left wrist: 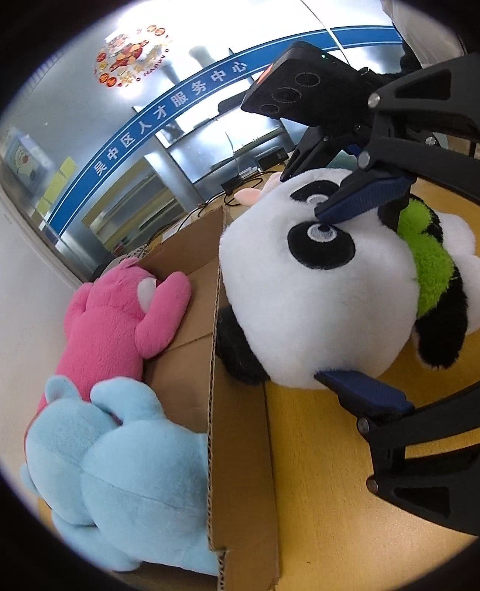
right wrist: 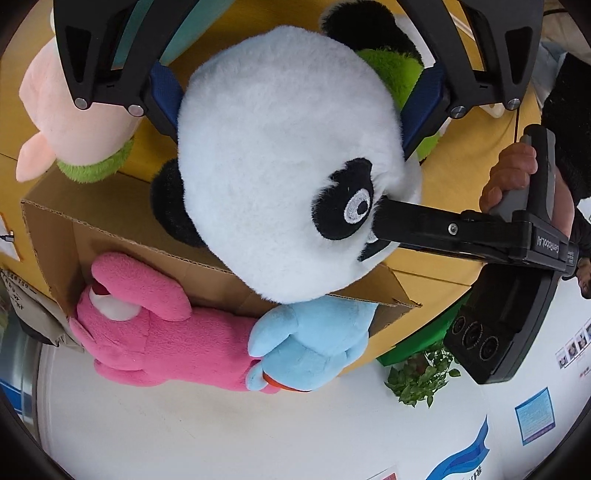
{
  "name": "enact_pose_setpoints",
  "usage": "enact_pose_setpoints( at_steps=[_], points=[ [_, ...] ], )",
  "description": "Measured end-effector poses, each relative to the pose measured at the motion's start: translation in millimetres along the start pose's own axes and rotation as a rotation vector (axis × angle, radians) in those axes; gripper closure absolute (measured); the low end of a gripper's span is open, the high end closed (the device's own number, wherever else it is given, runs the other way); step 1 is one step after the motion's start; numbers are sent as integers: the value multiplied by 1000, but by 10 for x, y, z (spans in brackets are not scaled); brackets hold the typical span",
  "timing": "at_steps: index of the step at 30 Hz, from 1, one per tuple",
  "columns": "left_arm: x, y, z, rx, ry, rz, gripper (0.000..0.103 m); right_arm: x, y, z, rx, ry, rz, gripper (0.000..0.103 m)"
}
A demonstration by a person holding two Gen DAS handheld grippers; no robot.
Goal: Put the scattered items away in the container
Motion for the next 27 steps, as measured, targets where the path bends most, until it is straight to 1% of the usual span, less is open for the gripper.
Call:
enact_pose_setpoints(
  at_steps=[3, 6, 9, 13, 16, 18, 20, 24, 27],
  points=[
    [-44, 44, 64, -2, -8, -8, 38, 40, 12, 23, -10, 3, 11, 8],
    [-89, 83, 137, -14, -30, -13, 42, 85, 0, 72, -22, 8, 29, 13],
    [-142, 107, 237, -33, -57, -22, 42, 126, -25, 122, -36, 3, 44, 15],
    [-206, 111, 349, -59, -91, -38, 42, 187, -66, 167, -50, -14, 62, 15],
    [-203, 112, 366, -60, -102, -31, 42, 191, -76, 173, -53, -30, 65, 15],
    [-162, 128, 339, -51, -116, -16, 42, 173, -68, 120, -39, -44, 58, 15],
    [-106, 154, 301, -45, -130, 5, 42, 159, -50, 48, -22, -53, 52, 14],
    [-14, 159, 303, -65, -124, 51, 42, 149, -97, -38, -14, -49, 39, 5],
    [33, 179, 315, -75, -120, 68, 42, 144, -128, -85, -5, -42, 35, 0]
  ],
)
Point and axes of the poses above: each gripper's, at about its wrist camera, not at the fingertips, and z roughly against the way its jaws point, x to its left, y to its underside, the point moved 6 cm from there along -z, roughly the way its jaws point, and after that the axes turned 5 degrees about -y, right-handed, at the moved point
